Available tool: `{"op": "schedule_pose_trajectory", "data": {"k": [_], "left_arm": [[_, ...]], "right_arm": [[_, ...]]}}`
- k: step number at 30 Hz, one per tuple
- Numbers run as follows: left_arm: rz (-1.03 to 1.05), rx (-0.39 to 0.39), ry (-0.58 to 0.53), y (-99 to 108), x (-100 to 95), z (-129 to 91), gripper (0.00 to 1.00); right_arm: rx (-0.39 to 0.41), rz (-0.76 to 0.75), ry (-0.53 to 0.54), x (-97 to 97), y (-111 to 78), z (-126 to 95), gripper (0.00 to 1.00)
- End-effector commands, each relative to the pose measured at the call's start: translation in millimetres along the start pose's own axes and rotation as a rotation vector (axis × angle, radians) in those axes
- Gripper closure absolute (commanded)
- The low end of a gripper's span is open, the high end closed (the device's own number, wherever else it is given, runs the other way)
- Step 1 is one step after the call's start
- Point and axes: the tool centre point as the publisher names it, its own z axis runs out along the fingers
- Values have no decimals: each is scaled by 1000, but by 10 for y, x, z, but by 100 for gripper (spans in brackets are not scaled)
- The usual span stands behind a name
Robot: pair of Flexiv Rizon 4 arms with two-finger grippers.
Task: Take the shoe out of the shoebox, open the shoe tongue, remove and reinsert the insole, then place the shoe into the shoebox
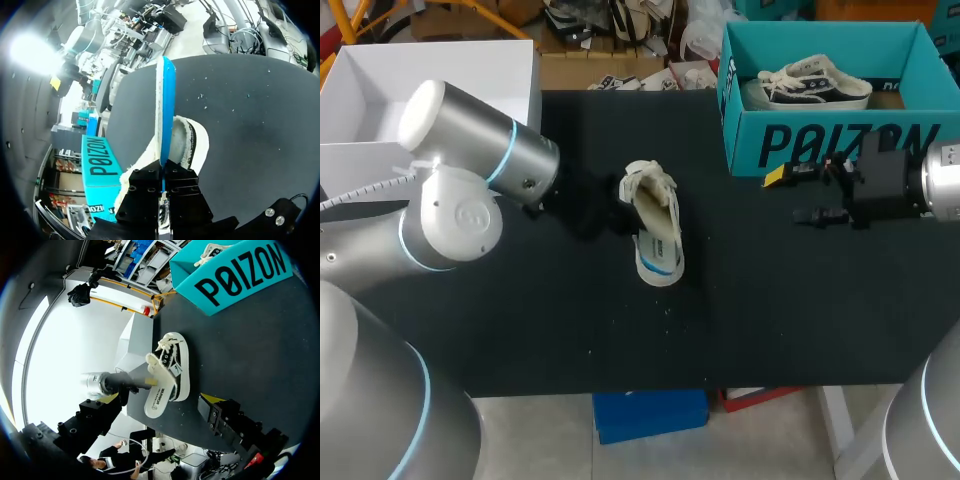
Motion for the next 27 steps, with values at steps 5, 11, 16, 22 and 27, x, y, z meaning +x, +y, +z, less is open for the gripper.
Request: {"op": "schedule_pose_trajectory", "data": {"k": [5, 11, 16, 22, 27], "left_arm": [[-24, -7, 35, 129, 18, 34, 100], [-42, -35, 54, 180, 13, 59, 100], [-56, -68, 72, 218, 29, 74, 100], [-60, -88, 88, 238, 41, 89, 100], [-55, -88, 84, 194, 0, 64, 13]], "right_arm": [[2, 1, -1, 4, 9, 8, 0], [2, 1, -1, 4, 9, 8, 0], [2, 1, -1, 4, 9, 8, 0], [2, 1, -1, 4, 9, 8, 0], [2, 1, -1, 4, 9, 8, 0]]}}
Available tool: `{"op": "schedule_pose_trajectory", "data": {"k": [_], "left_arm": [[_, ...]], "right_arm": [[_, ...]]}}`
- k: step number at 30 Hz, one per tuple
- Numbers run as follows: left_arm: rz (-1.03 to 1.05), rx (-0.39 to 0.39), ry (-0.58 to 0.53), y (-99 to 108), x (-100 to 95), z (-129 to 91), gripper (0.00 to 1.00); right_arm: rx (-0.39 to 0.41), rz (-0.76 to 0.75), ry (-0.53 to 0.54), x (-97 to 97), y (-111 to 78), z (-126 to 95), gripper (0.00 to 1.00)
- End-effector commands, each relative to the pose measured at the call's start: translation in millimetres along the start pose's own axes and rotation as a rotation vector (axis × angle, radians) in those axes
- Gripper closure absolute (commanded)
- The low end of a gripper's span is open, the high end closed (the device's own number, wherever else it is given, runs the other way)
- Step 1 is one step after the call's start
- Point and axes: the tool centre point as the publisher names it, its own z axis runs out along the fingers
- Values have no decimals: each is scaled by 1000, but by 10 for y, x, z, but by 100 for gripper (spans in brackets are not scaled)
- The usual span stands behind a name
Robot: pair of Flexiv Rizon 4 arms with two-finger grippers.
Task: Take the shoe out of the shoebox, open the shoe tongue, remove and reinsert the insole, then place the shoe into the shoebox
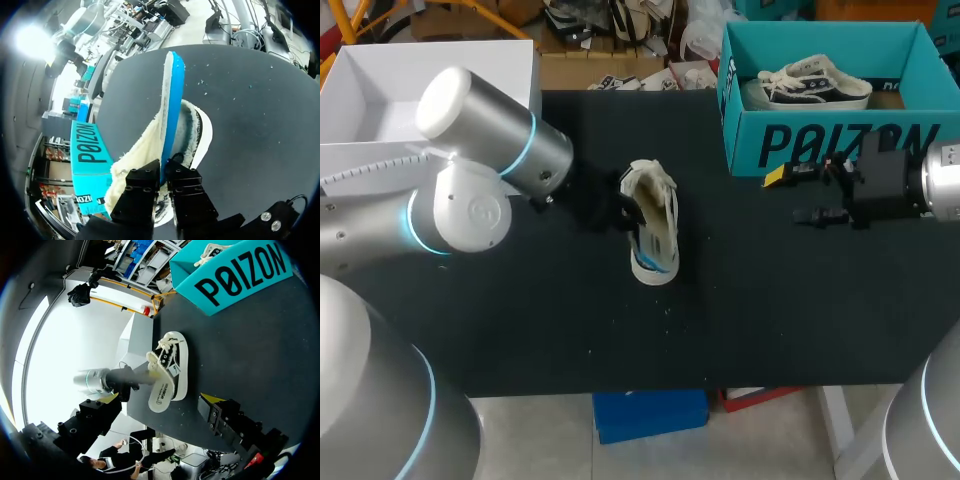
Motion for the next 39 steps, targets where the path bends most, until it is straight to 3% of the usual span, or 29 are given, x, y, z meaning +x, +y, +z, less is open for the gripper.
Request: {"op": "schedule_pose_trajectory", "data": {"k": [1, 5, 13, 15, 18, 20, 30, 39], "left_arm": [[15, 2, -9, -47, -50, -37, 8], [30, 16, -21, -131, -103, -83, 51], [50, 105, -12, -391, -100, -37, 57], [59, 127, 6, -454, -73, -23, 65], [66, 143, 29, -512, -22, -18, 68], [71, 163, 40, -535, 9, -17, 100], [85, 178, 58, -549, 50, 23, 100], [52, 144, 50, -437, 101, 87, 100]], "right_arm": [[2, 1, -1, 4, 9, 9, 0], [2, 1, -1, 4, 9, 9, 0], [2, 1, -1, 4, 9, 9, 0], [2, 1, -1, 4, 9, 9, 0], [2, 1, -1, 4, 9, 9, 0], [2, 1, -1, 4, 9, 9, 0], [2, 1, -1, 4, 9, 9, 0], [2, 1, -1, 4, 9, 9, 0]]}}
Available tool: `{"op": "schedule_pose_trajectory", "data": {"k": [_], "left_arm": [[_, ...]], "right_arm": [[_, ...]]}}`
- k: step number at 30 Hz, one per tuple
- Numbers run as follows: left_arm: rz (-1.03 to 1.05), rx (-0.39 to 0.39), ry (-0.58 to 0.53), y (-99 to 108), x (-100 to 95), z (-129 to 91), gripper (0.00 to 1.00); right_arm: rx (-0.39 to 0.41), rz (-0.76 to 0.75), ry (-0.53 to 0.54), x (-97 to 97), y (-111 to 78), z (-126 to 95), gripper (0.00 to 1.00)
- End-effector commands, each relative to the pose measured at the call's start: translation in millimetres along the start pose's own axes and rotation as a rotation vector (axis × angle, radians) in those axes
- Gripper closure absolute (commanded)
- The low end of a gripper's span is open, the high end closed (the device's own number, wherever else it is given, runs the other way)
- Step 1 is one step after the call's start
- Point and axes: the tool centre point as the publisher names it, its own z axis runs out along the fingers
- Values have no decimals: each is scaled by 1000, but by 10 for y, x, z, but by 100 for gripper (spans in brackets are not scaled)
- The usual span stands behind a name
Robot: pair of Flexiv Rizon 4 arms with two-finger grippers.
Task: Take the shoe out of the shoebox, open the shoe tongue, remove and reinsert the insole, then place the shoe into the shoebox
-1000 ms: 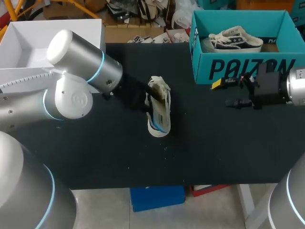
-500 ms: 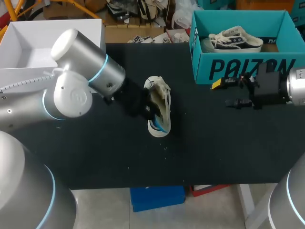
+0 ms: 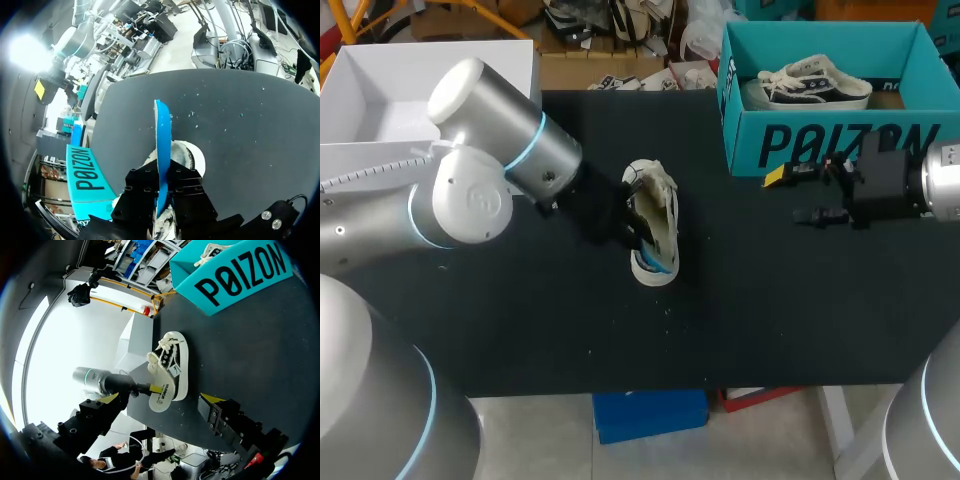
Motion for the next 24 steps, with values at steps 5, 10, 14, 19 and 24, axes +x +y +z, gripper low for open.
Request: {"op": "schedule_pose_trajectory", "data": {"k": [5, 10, 14, 19, 24], "left_arm": [[-10, -34, -15, 107, 2, 29, 100], [-6, -44, -27, 108, -39, -3, 100], [-16, -57, -27, 163, -10, 1, 100], [-36, -76, -28, 255, 16, 1, 100], [-49, -93, -33, 347, 9, -6, 100]], "right_arm": [[1, 1, -1, 4, 9, 9, 0], [1, 1, -1, 4, 9, 9, 0], [1, 1, -1, 4, 9, 9, 0], [1, 1, -1, 4, 9, 9, 0], [1, 1, -1, 4, 9, 9, 0]]}}
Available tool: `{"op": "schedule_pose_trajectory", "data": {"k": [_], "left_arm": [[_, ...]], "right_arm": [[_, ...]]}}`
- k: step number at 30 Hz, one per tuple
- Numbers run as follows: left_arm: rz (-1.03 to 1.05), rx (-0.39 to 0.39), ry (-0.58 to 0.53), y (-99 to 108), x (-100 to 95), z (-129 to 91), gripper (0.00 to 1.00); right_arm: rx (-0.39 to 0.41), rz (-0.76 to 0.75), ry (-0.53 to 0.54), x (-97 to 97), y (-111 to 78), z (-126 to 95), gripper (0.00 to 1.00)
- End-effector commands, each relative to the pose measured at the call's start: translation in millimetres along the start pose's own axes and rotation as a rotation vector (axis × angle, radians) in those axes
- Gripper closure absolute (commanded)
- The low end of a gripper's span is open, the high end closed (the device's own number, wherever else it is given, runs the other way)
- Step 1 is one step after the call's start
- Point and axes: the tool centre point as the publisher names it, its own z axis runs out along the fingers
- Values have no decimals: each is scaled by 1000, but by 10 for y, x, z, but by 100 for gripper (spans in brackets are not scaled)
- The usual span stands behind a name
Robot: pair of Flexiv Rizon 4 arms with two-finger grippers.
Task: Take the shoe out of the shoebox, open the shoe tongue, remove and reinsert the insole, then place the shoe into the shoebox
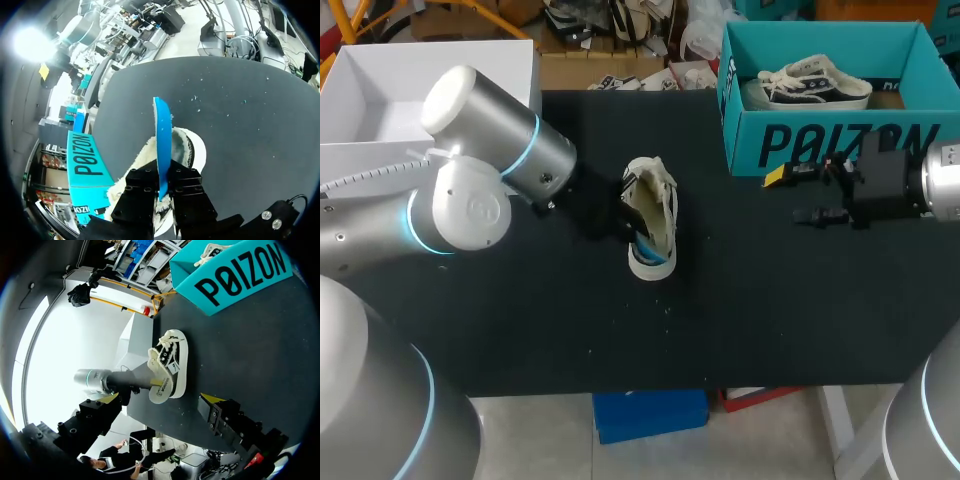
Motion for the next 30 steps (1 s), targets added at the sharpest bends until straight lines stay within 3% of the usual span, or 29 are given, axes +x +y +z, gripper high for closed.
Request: {"op": "schedule_pose_trajectory", "data": {"k": [1, 7, 8, 9, 13, 21, 30], "left_arm": [[-3, -10, -4, 81, -21, 36, 100], [1, -8, -9, 43, -51, 44, 96], [1, -6, -9, 30, -51, 44, 53], [0, -3, -11, 15, -53, 39, 0], [2, 2, -27, -5, -82, -49, 0], [-8, -60, -67, 172, -253, -278, 0], [-61, -92, -113, 306, -461, -347, 0]], "right_arm": [[2, 1, -1, 4, 9, 9, 0], [2, 1, -1, 4, 9, 9, 0], [2, 1, -1, 4, 9, 9, 0], [2, 1, -1, 4, 9, 9, 0], [2, 1, -1, 4, 9, 9, 0], [2, 1, -1, 4, 9, 9, 0], [2, 1, -1, 4, 9, 9, 0]]}}
